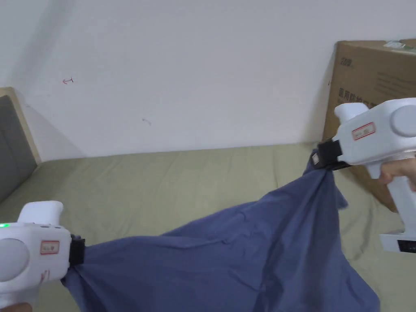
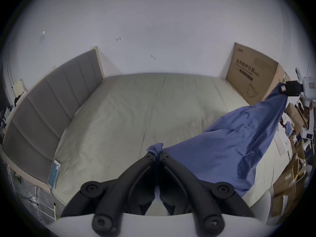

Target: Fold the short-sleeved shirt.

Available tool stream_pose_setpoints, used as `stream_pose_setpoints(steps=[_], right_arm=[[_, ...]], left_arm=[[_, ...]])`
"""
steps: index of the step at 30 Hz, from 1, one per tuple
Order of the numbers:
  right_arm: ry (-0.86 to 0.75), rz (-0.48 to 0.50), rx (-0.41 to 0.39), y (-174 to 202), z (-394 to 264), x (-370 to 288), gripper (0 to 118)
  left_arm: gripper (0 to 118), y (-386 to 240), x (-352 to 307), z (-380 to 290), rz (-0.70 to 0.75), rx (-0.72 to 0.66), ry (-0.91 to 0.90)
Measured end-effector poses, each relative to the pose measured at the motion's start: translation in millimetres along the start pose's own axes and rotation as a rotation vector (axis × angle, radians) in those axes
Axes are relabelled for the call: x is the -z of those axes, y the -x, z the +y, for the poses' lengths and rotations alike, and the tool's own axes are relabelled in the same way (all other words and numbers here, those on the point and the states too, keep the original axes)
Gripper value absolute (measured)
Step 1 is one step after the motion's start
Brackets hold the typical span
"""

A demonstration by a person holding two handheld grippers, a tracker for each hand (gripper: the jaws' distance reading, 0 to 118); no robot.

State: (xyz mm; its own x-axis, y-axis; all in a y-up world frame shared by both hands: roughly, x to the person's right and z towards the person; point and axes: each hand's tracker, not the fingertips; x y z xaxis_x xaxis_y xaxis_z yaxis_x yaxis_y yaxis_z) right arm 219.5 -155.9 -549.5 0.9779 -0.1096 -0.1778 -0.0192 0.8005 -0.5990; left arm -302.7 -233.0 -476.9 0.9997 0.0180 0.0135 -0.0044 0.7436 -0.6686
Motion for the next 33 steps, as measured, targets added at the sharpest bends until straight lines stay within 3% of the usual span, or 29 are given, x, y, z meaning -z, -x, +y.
stream_pose_setpoints(steps=[5, 22, 33], right_arm=[[-0.094, 0.037, 0.144, -26.8, 1.2, -45.3, 0], [-0.183, 0.029, 0.235, -58.2, 27.4, -89.4, 0], [-0.274, 0.032, 0.283, -62.1, 139.2, -85.1, 0]], left_arm=[[1, 7.0, -30.5, 14.9, 0.044, 0.013, -0.059], [1, 22.2, -60.9, 85.6, 0.020, -0.061, -0.187], [1, 28.1, -63.8, 241.1, 0.040, -0.045, -0.304]])
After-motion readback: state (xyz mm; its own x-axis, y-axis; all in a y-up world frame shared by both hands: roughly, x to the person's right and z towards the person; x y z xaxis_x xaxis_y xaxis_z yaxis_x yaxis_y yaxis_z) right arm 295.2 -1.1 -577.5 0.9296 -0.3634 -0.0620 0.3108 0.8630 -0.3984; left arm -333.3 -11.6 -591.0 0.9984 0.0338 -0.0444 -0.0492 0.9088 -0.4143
